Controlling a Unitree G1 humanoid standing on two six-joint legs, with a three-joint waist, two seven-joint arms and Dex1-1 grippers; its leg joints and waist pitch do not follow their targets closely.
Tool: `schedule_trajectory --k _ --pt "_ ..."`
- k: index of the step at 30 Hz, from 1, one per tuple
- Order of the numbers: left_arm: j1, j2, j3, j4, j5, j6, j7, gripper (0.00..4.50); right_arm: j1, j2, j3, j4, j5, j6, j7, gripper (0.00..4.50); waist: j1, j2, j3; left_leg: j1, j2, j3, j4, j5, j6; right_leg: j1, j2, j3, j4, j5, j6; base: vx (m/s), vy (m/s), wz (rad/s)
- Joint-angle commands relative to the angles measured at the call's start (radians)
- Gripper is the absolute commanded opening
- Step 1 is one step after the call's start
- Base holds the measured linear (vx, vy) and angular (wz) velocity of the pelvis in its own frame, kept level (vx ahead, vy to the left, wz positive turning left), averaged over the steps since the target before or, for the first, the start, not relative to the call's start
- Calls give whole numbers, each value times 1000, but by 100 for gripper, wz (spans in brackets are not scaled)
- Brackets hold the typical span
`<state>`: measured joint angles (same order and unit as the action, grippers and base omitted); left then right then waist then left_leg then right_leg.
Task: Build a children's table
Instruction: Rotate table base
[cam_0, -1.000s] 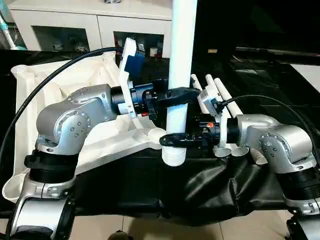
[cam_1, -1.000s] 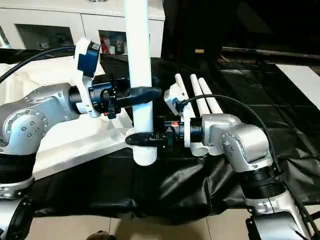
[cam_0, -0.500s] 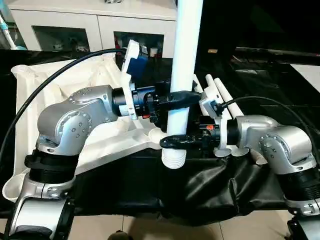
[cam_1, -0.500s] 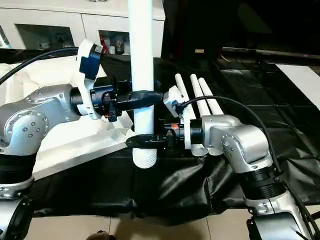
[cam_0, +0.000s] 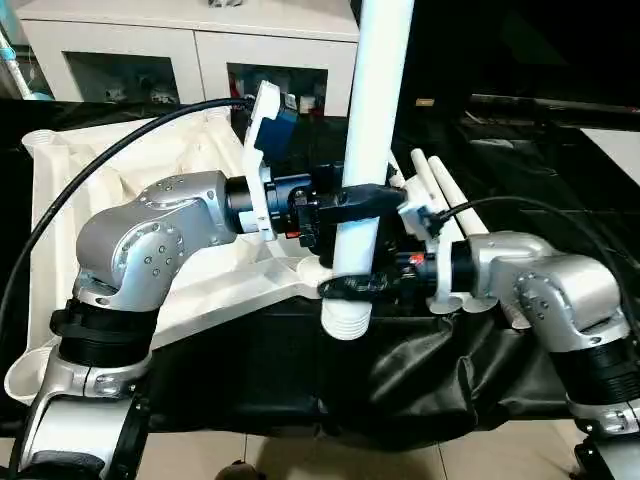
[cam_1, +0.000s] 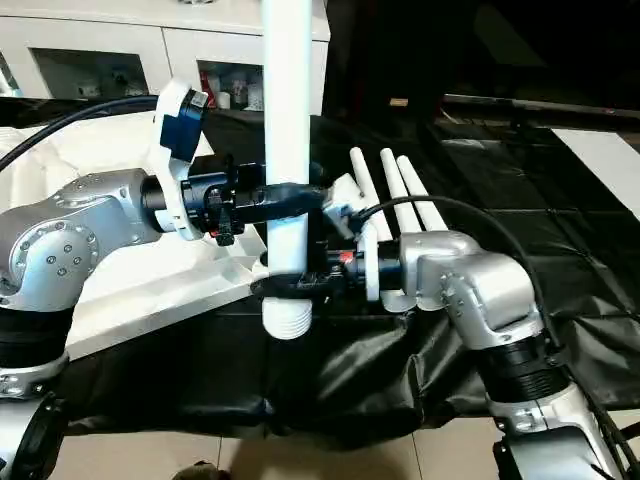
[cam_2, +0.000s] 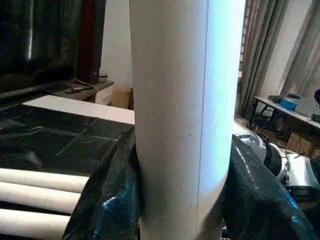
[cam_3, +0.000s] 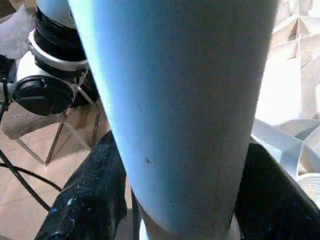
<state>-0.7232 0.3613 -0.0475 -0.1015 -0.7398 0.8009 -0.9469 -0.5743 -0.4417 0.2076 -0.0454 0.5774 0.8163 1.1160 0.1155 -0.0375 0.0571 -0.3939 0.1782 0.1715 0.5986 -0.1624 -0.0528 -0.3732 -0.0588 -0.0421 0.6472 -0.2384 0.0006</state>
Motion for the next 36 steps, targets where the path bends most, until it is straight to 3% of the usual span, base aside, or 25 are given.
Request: schedule_trajectory --k 1,20,27,36 --pt "-19 3 -11 -16 4 -15 -9 184 6 -8 9 -25 -12 -11 0 277 2 12 -73 29 47 -14 -61 -104 -19 44 -76 41 -65 71 -237 0 0 0" --pt "-20 6 -20 -15 5 -18 -32 184 4 -5 14 -18 -6 -9 4 277 1 12 -74 30 47 -13 -59 -101 -16 44 -77 41 -63 84 -244 0 0 0" --pt "-19 3 -18 -13 7 -21 -33 184 6 -5 17 -18 -5 -9 10 210 2 12 -74 29 47 -14 -59 -102 -16 44 -77 41 -63 77 -241 0 0 0" --pt "-17 0 -14 -14 9 -27 -28 184 10 -1 15 -20 -5 -13 3 199 2 13 -74 29 47 -14 -59 -105 -17 45 -76 41 -63 82 -243 0 0 0"
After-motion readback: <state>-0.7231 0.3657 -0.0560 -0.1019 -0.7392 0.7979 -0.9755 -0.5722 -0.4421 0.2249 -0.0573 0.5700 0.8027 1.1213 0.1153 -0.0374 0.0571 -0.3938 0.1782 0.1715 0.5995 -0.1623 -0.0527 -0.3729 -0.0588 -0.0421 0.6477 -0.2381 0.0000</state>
